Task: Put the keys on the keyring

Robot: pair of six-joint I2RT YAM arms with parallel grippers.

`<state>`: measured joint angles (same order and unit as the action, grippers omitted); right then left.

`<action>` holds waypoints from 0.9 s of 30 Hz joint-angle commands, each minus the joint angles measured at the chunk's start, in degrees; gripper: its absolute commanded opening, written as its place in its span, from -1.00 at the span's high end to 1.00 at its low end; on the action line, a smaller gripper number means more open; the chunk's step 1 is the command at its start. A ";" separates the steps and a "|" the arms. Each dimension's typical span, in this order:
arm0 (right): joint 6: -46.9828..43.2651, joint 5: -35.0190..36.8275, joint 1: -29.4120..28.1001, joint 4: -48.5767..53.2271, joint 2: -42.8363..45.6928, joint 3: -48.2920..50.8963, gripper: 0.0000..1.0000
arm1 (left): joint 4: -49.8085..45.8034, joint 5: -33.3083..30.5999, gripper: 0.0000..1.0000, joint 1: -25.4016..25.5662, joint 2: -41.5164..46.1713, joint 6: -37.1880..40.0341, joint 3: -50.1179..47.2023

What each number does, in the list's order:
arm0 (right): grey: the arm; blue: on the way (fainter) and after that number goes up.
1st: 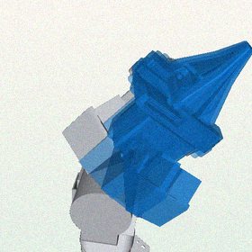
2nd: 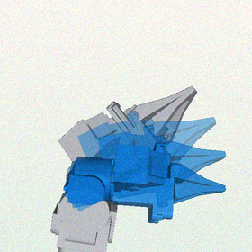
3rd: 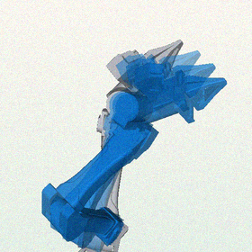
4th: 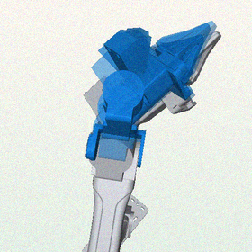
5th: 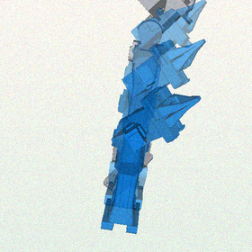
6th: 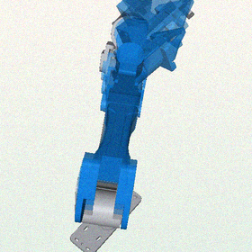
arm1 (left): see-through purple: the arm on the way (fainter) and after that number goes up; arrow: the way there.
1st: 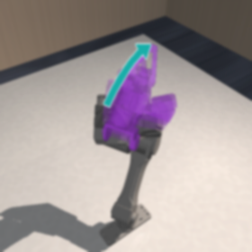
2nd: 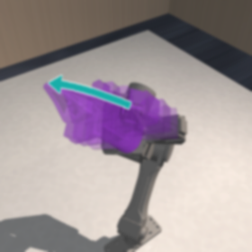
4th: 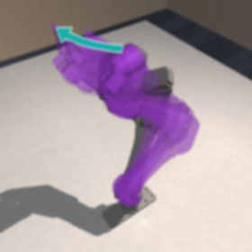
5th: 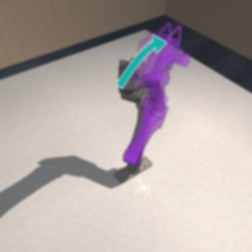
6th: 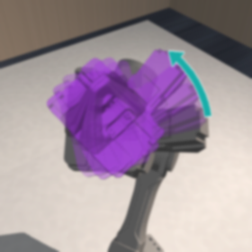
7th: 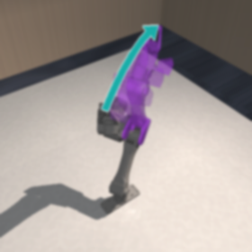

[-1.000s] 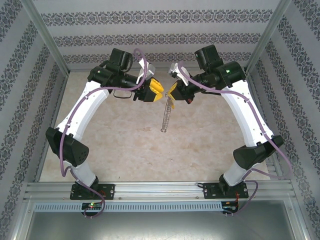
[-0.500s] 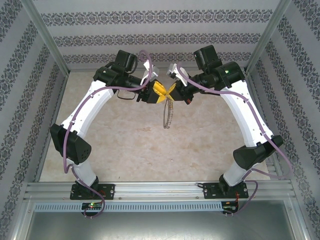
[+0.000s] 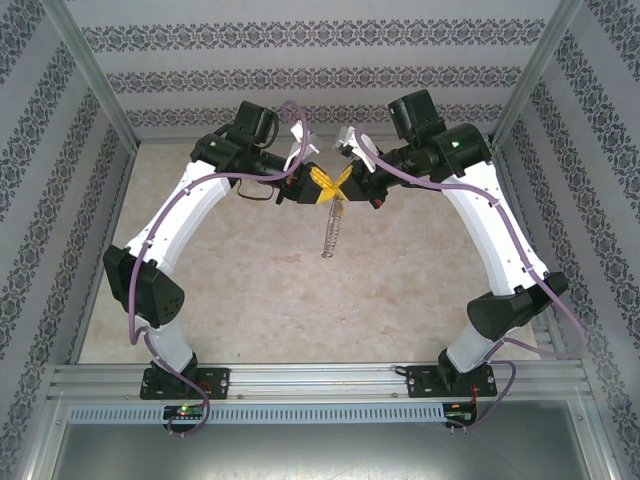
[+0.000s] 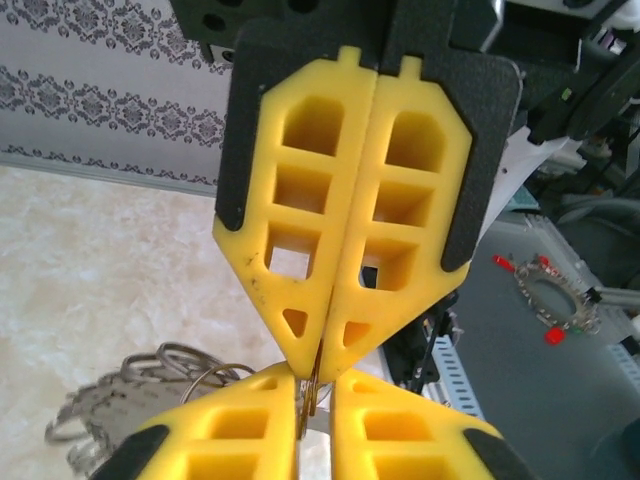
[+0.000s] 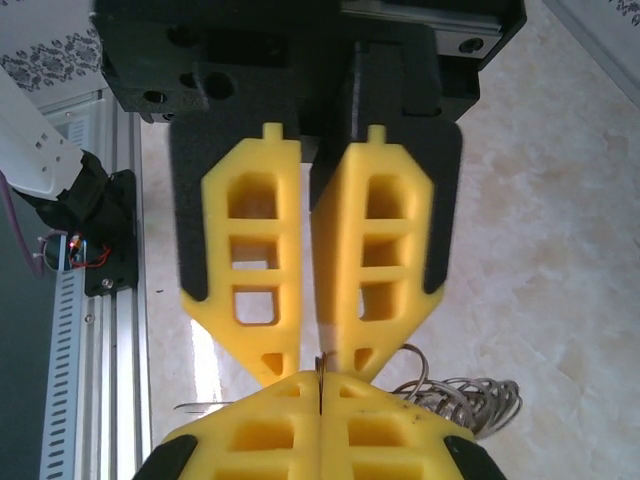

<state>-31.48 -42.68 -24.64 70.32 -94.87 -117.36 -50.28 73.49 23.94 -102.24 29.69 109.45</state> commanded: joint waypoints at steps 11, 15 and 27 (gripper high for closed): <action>9.33 -0.94 4.50 -16.84 10.88 14.05 0.28 | 2.81 3.38 1.00 0.87 -0.34 -0.25 0.35; 19.63 -4.13 8.58 -34.02 21.35 30.99 0.27 | 4.92 3.98 1.00 0.86 0.53 -1.44 -0.59; 42.66 -19.36 10.64 -71.62 29.66 55.95 0.28 | 8.27 5.16 1.00 0.95 2.37 -3.62 -2.73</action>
<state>4.82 -57.58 -12.99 10.50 -65.10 -62.83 -44.73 75.09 24.12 -102.39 26.72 106.80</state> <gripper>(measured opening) 0.359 0.048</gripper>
